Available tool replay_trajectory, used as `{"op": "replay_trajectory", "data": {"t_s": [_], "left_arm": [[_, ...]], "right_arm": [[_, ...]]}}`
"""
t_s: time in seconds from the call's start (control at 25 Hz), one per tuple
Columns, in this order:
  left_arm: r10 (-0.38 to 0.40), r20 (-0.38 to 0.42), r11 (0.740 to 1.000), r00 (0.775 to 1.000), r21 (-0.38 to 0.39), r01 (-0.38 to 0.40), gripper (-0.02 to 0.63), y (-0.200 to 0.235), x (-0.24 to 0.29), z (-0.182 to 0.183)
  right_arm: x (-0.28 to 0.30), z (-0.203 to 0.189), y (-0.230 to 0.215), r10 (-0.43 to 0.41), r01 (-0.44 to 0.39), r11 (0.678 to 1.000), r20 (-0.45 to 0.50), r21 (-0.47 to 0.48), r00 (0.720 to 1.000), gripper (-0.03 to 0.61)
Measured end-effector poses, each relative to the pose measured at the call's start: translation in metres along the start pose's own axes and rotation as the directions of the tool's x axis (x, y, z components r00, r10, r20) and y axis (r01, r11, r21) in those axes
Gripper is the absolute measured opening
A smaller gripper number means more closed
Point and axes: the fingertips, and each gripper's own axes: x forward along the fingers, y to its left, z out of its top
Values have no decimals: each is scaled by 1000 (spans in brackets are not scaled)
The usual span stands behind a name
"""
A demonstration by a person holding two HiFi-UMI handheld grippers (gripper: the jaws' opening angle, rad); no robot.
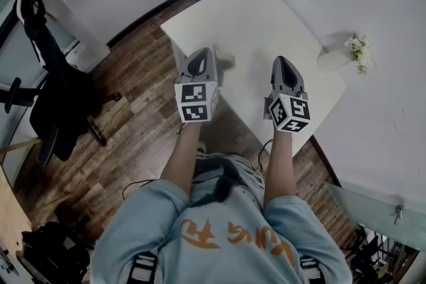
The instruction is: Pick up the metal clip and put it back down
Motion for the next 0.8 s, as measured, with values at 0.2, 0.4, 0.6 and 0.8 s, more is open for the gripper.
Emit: {"op": "replay_trajectory", "data": {"t_s": [0.2,0.4,0.6,0.8], "left_arm": [[-69,34,997,997,40,67,24,-26,4,20],[-190,50,978,981,103,184,23,-80,15,37],[-325,40,933,945,176,313,24,-147,20,45],[-402,26,896,915,218,387,25,-189,19,42]], "right_arm": [[-18,13,-19,-62,61,998,41,5,997,12],[-48,24,-61,-161,160,987,71,22,984,12],[-83,21,-102,-279,278,960,55,26,959,12],[-106,17,-120,-321,318,947,66,49,945,12]]}}
